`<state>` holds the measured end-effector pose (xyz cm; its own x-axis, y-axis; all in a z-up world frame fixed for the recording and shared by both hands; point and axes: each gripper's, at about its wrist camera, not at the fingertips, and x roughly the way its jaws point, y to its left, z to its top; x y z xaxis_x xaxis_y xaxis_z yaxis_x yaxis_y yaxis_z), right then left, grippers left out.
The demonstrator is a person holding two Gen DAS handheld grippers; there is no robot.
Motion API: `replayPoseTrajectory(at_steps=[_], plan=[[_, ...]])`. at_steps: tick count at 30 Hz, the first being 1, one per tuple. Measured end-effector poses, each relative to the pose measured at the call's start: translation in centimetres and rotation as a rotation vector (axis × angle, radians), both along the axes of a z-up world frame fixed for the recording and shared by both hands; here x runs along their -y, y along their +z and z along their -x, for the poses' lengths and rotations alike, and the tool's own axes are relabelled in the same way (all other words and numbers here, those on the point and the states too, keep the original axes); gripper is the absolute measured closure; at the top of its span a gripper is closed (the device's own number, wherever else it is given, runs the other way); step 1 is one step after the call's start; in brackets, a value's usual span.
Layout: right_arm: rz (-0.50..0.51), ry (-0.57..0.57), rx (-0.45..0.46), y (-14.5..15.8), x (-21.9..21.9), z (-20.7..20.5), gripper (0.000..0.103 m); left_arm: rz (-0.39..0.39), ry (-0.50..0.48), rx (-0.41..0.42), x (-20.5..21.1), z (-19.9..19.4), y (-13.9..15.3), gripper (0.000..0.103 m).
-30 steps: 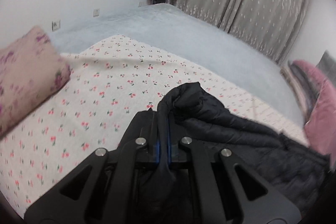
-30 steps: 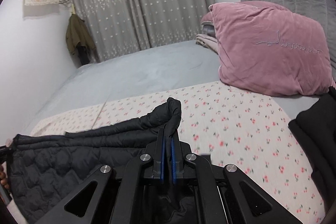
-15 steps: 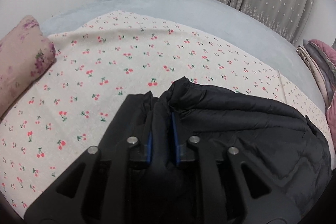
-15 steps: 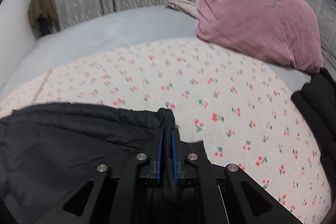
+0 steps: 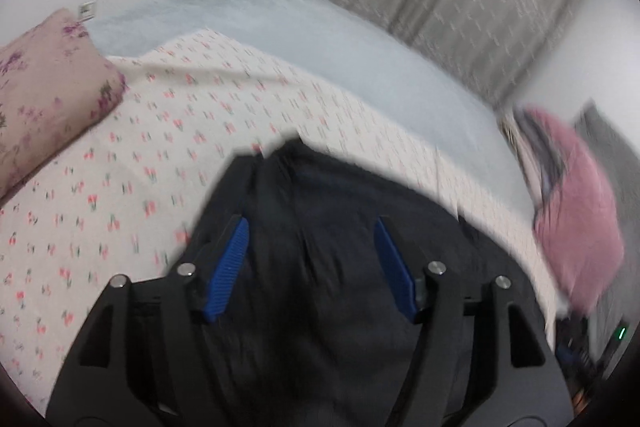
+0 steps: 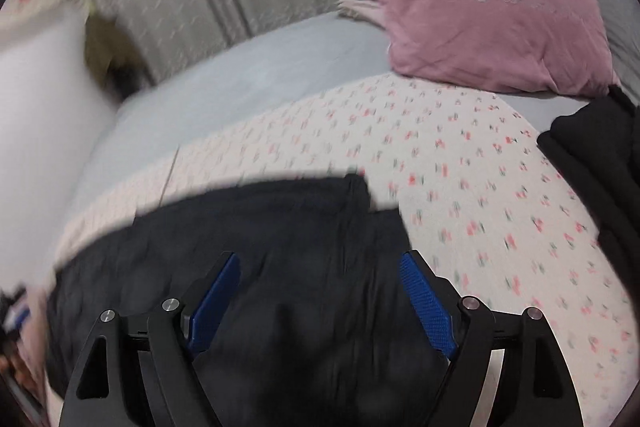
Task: Fold large clothes
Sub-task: 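Open both tools to release the folded edge, then press and smooth the folded jacket with both open tools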
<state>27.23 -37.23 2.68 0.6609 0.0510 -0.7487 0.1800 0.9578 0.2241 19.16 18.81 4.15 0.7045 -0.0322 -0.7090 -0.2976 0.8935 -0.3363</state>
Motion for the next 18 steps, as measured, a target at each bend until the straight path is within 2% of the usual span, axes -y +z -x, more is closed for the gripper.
replayPoseTrajectory(at_steps=[3, 7, 10, 13, 18], plan=[[-0.037, 0.051, -0.051, -0.7, -1.4, 2.3, 0.019, -0.102, -0.045, -0.07, 2.7, 1.8, -1.3, 0.036], [-0.018, 0.126, -0.04, -0.8, -3.8, 4.9, 0.019, -0.15, -0.066, -0.132, 4.1, 3.5, -2.9, 0.036], [0.032, 0.183, -0.036, -1.6, -5.1, 5.8, 0.019, -0.203, -0.022, -0.159, 3.2, 4.4, -3.8, 0.036], [0.044, 0.17, -0.077, -3.1, -4.9, 5.3, 0.019, -0.257, 0.026, -0.186, 1.9, 4.5, -4.5, 0.036], [0.056, 0.148, -0.128, -4.9, -3.6, 5.0, 0.019, -0.229, 0.019, -0.251, 1.3, 3.5, -6.7, 0.036]])
